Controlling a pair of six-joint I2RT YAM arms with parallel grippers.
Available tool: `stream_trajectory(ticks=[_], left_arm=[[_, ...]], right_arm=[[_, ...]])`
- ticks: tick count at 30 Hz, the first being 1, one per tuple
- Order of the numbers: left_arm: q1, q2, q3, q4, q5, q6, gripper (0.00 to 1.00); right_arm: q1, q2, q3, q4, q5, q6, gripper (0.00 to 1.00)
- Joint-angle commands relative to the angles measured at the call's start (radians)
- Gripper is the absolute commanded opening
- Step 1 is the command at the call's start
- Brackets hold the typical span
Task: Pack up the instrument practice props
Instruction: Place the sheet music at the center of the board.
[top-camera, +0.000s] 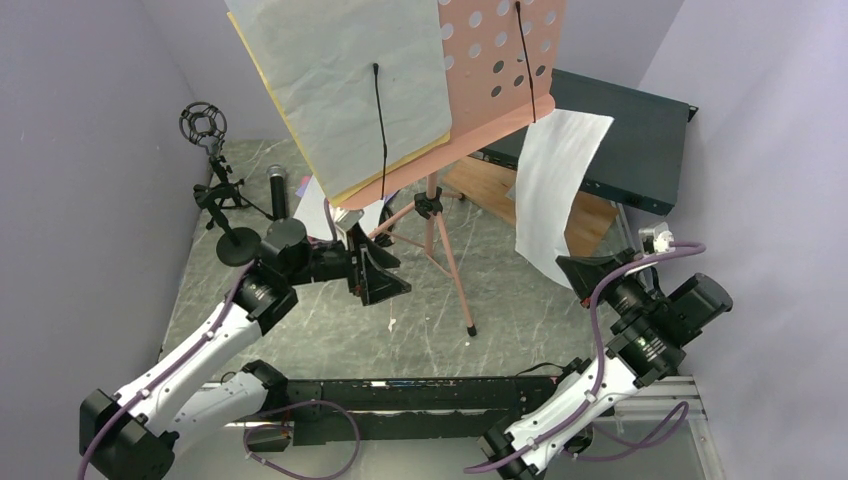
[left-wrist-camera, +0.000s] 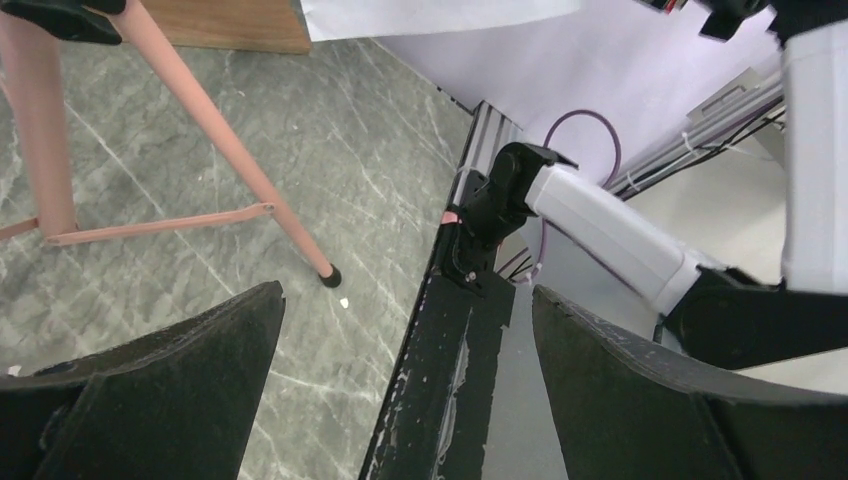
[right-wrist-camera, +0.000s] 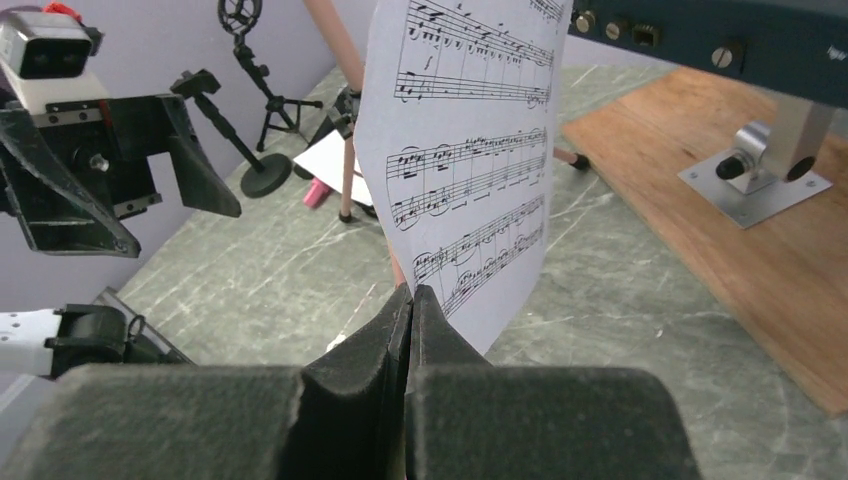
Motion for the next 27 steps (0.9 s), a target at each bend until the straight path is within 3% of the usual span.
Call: stream_trajectory(ticks=[1,6,15,19,27], left_arm=[[-0.018,0.035,-0.007,0.192,-0.054,-0.177,1.00],[-0.056,0.102,-0.074,0.445,-0.094,-0.437,0.99],[-0.187,0.181,-0.056,0.507,-0.221,-0.367,0.99],[-0.218,0.214,-0.078,0.554,-0.269,-0.372,1.00],[-0.268,0.312,-0.068,0.611,-0.375,-0.529,0.99]], right_arm=[[0.011,-0.051,-0.071,0.265,-0.123,0.272,0.00],[0.038,-0.056,-0.053,0.176,-0.125,0.196,0.00],[0.115,0.022,0.063,-0.176,-0.126,-0.038,0.00],[0.118,0.006,0.058,-0.124,-0.127,0.073,0.00],[0.147,0.013,0.062,-0.155,-0.127,0.172,0.00]])
